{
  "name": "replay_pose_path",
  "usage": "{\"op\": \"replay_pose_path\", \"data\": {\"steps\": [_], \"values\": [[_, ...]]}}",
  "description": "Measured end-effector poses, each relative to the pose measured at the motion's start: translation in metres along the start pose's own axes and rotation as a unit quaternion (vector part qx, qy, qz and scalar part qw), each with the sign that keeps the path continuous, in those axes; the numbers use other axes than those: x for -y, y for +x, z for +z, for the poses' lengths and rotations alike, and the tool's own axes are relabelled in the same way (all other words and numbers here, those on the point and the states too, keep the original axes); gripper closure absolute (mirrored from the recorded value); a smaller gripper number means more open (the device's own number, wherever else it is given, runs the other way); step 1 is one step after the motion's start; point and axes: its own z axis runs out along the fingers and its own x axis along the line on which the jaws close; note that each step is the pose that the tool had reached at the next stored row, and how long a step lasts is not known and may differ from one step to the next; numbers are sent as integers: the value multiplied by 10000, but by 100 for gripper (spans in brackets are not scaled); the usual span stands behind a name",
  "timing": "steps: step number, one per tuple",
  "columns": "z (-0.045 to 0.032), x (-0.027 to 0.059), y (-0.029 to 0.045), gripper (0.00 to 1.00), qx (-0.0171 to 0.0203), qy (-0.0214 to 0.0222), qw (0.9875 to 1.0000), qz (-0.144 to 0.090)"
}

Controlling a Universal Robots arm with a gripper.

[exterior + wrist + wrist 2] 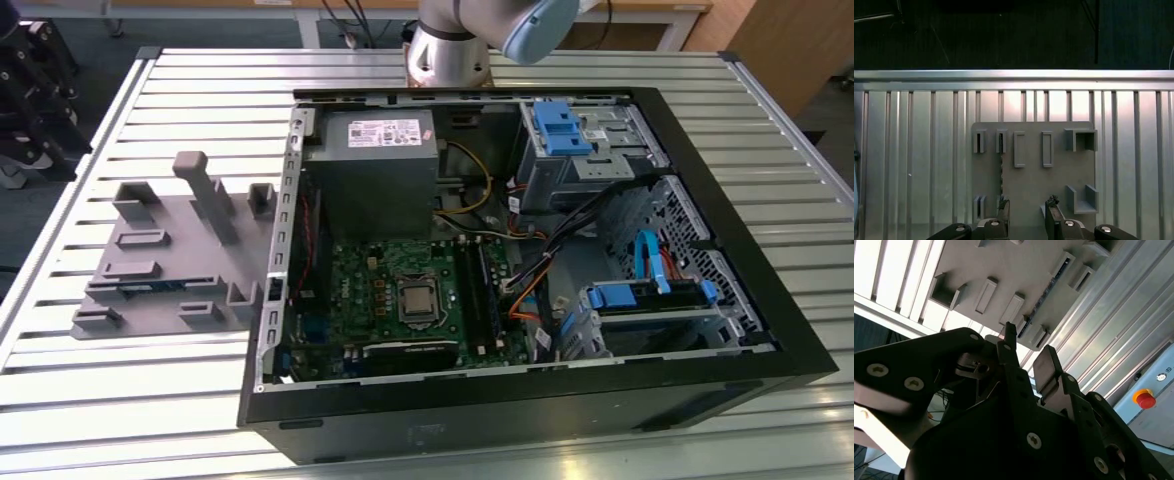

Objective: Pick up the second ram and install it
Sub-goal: 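Pick up the second ram and move it above second insertion slot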

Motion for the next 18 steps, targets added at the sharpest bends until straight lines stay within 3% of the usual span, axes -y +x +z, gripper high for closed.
{"op": "replay_pose_path", "data": {"steps": [18], "values": [[140,3,29,59,1,0,10000,57]]}}
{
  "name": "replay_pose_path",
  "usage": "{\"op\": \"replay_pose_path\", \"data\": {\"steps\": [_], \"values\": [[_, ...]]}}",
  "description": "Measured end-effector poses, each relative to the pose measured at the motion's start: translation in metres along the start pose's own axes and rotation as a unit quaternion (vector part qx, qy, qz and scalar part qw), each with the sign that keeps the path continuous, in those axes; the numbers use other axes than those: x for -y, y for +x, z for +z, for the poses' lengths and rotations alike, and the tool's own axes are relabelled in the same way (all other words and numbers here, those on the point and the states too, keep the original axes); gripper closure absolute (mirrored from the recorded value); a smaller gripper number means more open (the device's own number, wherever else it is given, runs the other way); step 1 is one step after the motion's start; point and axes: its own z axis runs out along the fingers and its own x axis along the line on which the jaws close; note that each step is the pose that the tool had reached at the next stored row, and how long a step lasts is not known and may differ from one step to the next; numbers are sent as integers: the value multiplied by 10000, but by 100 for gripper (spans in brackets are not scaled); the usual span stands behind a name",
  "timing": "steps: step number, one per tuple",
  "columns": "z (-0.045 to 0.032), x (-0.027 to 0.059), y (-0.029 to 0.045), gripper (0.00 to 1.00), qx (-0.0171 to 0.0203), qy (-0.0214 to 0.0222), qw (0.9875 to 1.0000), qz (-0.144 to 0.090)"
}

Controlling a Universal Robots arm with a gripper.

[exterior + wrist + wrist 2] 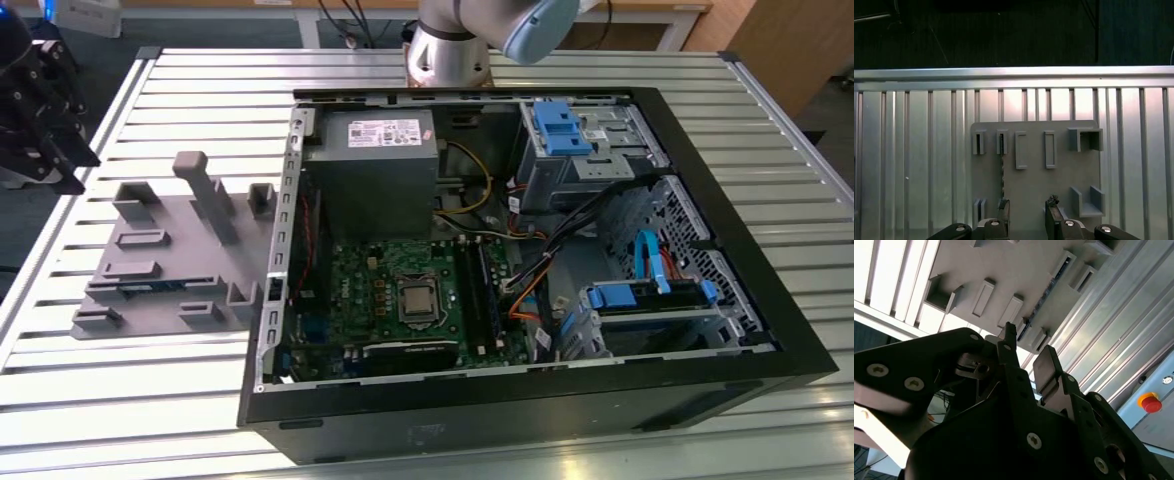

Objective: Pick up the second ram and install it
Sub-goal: 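Pick up the second ram and move it above second insertion slot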

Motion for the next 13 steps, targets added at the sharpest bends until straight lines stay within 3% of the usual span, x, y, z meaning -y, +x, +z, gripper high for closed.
{"op": "replay_pose_path", "data": {"steps": [13], "values": [[92,2,29,59,0,1,10000,4]]}}
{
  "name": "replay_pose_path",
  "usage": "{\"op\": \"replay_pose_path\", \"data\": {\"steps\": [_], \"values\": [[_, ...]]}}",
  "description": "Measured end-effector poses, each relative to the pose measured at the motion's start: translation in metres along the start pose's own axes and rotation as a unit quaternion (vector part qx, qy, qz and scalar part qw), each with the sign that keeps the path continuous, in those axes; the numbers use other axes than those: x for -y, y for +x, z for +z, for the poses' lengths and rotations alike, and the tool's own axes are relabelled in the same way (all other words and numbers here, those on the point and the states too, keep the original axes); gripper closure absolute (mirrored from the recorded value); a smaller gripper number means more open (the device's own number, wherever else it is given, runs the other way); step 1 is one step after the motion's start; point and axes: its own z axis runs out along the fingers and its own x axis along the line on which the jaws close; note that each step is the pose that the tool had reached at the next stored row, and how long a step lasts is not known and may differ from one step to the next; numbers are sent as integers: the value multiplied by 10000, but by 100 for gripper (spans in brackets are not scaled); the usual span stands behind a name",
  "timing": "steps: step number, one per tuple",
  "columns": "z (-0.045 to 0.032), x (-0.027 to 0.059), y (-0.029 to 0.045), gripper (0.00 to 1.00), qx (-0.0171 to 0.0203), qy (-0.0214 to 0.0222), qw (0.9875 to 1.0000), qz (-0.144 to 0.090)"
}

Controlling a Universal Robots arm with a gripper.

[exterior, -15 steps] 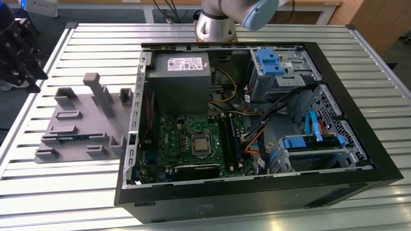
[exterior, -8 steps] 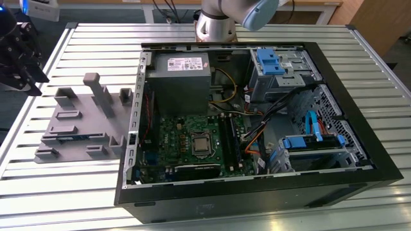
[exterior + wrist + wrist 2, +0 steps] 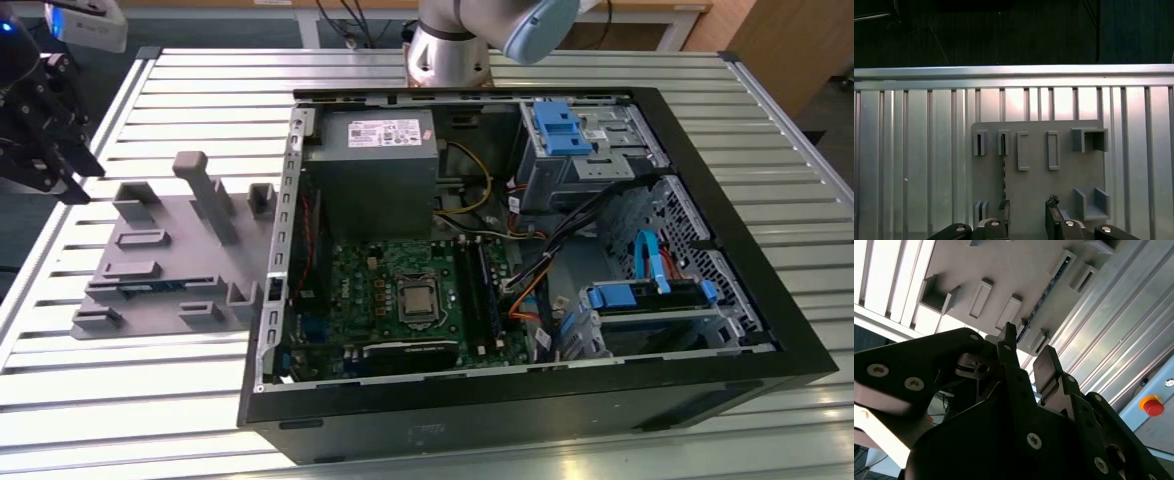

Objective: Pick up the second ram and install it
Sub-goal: 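Pick up the second ram and move it above second insertion slot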

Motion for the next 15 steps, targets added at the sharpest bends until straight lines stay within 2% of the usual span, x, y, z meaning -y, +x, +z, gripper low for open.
{"op": "replay_pose_path", "data": {"steps": [15], "values": [[84,2,14,59,0,0,10000,2]]}}
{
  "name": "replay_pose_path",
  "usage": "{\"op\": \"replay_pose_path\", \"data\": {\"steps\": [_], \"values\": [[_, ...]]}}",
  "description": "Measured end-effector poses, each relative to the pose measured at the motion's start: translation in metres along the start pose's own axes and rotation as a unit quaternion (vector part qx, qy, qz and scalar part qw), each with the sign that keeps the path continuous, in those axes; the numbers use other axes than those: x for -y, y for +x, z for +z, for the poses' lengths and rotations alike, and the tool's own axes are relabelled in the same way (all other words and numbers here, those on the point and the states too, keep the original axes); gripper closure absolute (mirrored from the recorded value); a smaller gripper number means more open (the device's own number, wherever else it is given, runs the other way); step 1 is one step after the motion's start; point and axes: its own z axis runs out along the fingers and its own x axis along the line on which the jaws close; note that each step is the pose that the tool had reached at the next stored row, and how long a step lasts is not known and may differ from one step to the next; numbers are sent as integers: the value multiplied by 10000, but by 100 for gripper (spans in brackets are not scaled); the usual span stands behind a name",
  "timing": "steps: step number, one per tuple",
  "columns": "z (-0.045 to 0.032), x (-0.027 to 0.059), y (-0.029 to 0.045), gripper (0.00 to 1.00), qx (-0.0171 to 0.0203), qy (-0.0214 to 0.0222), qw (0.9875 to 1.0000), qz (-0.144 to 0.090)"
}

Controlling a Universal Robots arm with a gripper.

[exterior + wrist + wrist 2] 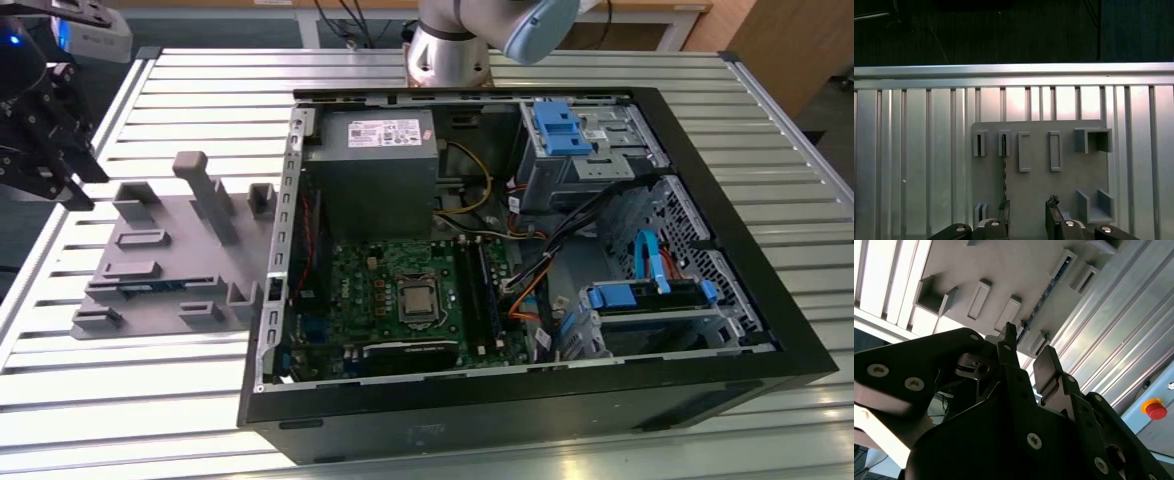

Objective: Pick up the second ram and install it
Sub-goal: 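Pick up the second ram and move it above second insertion slot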

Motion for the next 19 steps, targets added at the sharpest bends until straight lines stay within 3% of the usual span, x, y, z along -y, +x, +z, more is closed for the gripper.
{"op": "replay_pose_path", "data": {"steps": [19], "values": [[99,2,15,59,0,0,10000,3]]}}
